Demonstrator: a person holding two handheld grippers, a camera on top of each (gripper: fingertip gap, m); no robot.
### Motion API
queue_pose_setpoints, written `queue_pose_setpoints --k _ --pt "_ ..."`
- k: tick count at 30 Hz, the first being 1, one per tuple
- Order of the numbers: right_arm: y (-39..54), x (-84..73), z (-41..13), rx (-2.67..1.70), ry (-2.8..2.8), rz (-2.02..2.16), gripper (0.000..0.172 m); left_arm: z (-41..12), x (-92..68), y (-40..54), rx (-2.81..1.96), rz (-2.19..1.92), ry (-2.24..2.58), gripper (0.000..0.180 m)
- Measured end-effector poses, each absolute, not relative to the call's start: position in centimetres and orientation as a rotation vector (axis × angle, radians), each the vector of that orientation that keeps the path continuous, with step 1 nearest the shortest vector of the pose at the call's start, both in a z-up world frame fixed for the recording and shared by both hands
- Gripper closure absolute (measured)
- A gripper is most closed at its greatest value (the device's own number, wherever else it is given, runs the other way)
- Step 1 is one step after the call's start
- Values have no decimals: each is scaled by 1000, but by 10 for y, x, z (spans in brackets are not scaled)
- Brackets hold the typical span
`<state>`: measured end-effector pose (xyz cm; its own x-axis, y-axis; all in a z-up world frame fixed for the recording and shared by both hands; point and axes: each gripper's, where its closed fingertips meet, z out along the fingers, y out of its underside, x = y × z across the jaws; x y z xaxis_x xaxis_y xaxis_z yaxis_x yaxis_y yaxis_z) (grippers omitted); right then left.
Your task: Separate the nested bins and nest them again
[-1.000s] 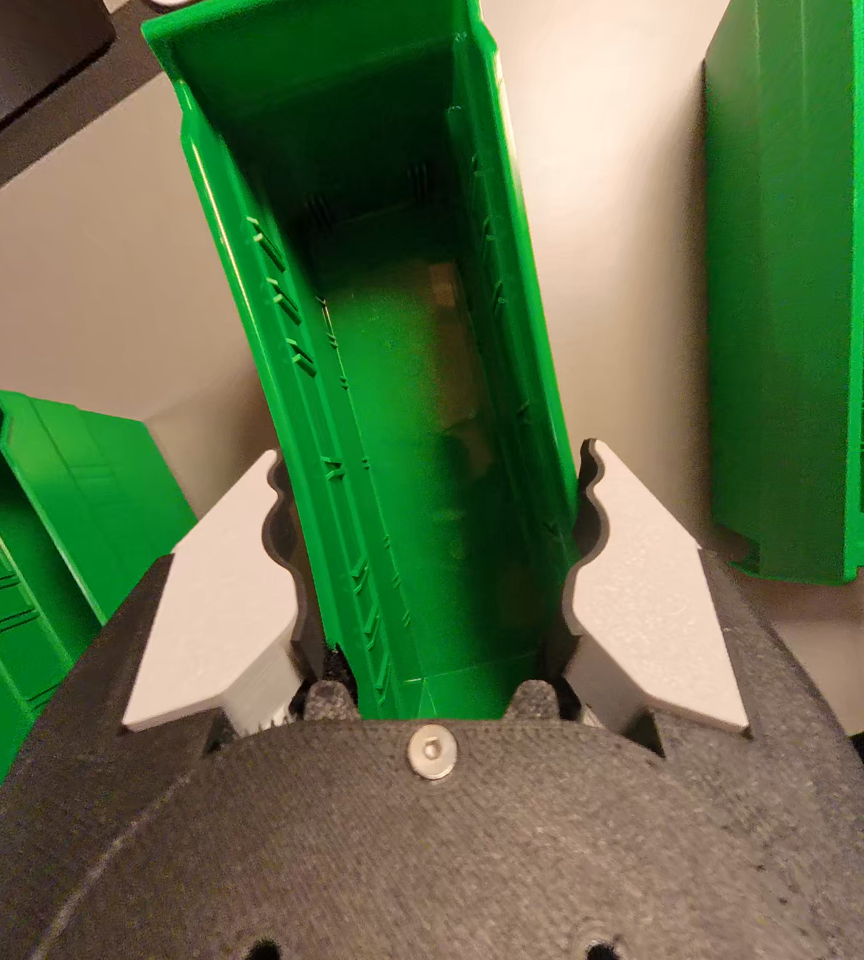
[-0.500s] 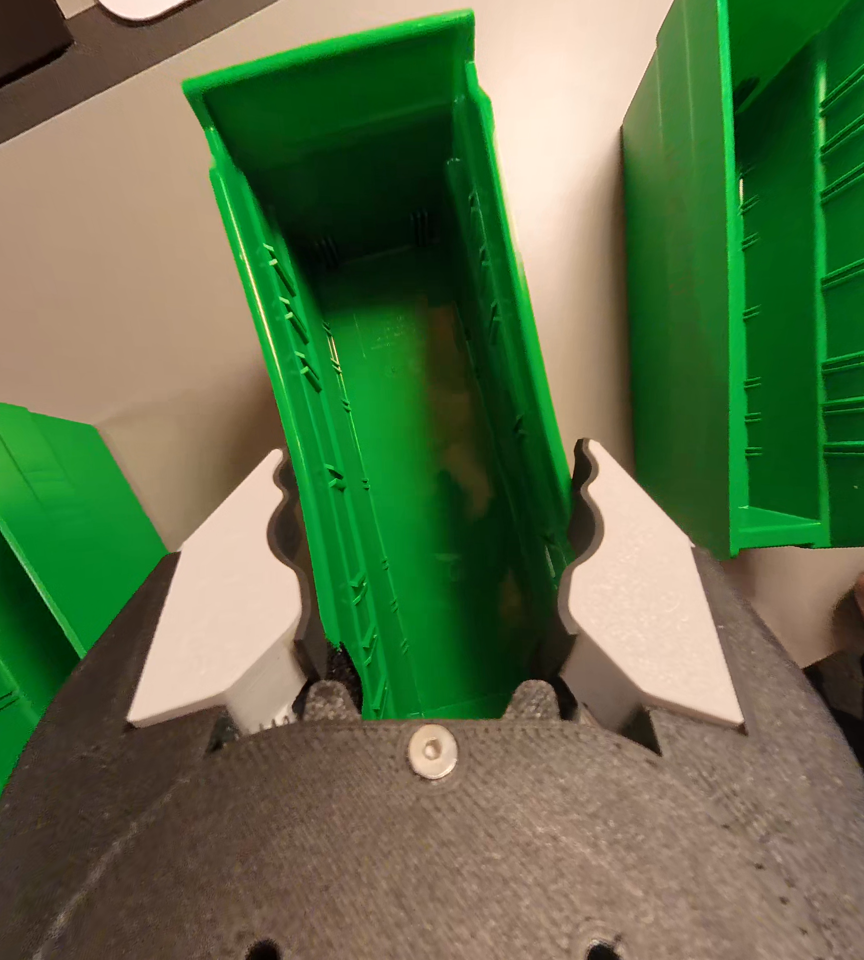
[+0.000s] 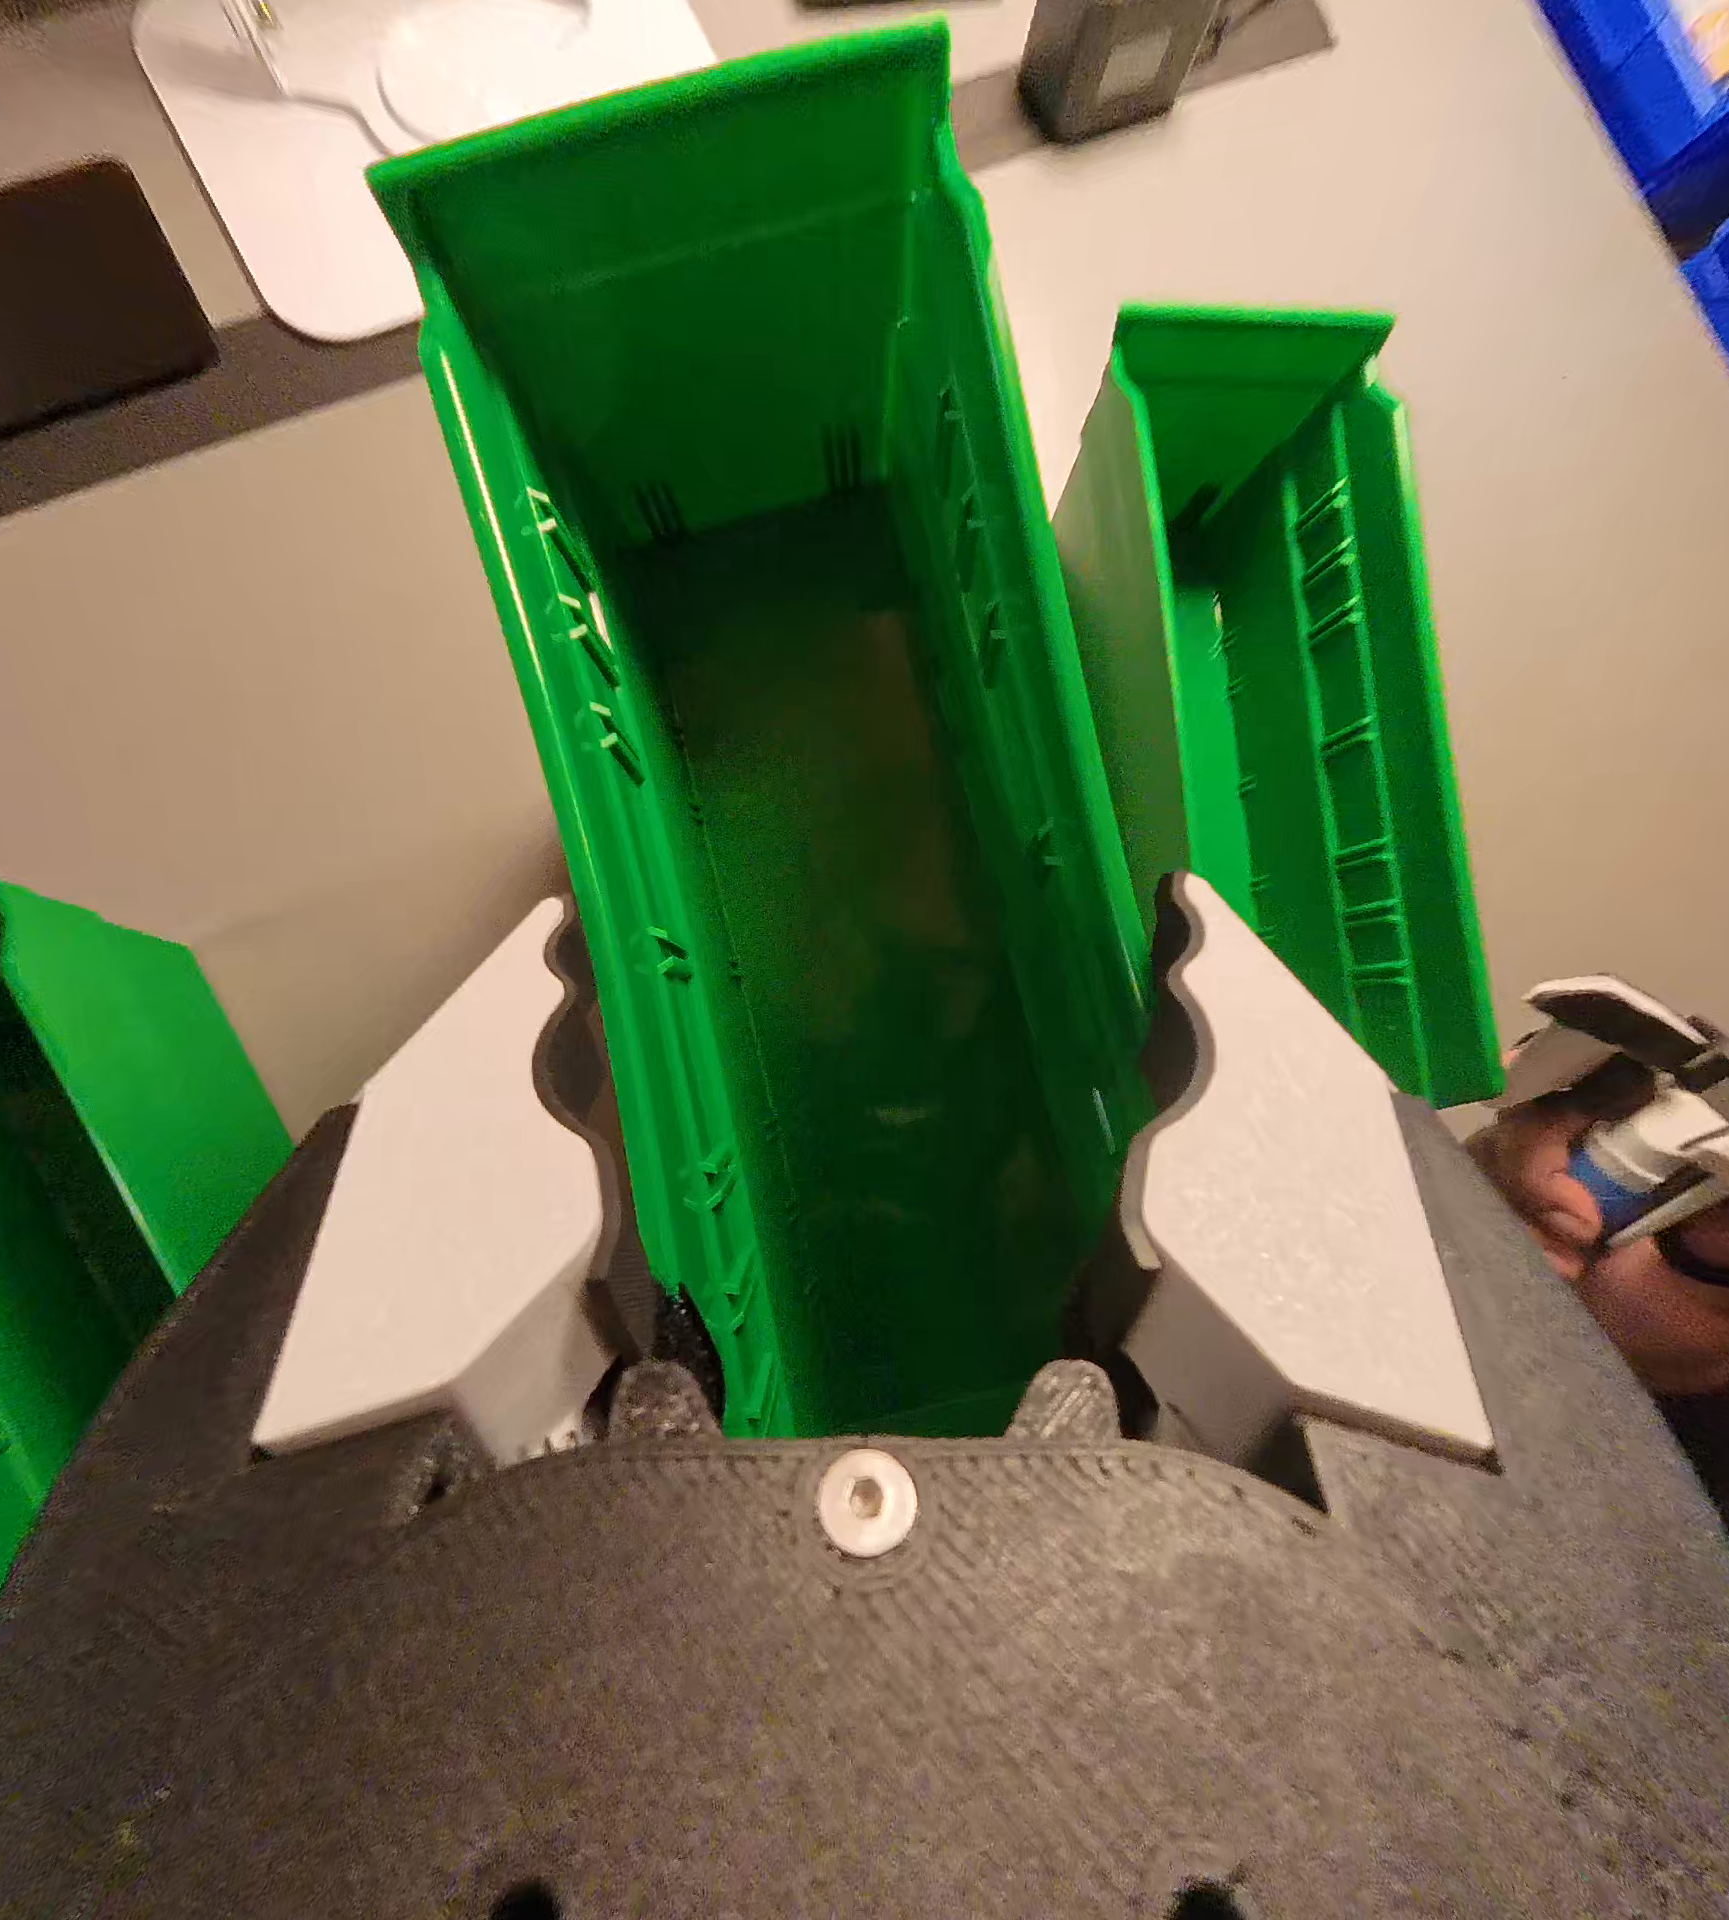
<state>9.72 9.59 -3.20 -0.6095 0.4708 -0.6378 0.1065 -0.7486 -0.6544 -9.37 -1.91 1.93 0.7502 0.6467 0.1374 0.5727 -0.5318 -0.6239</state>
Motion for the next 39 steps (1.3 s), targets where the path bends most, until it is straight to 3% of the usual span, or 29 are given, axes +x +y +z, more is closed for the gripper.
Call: queue_pose_setpoints --k 7,14,24,32,39 --pt "96 97 -32 -1260 -993 2445 121 65 -128 -61 -2189 325 -937 73" --pt "93 97 -33 -1259 -1008 2428 121 5 -164 -96 -2233 354 -1057 72" --pt "93 96 -33 -1264 -1007 2433 120 2 -186 -105 -2187 336 -1116 72" --pt "94 97 -32 -1259 -998 2442 120 -63 -183 -100 -2284 303 -1190 69" --pt "93 95 -34 -1273 -1010 2423 118 -86 -181 -85 -2276 281 -1207 63"
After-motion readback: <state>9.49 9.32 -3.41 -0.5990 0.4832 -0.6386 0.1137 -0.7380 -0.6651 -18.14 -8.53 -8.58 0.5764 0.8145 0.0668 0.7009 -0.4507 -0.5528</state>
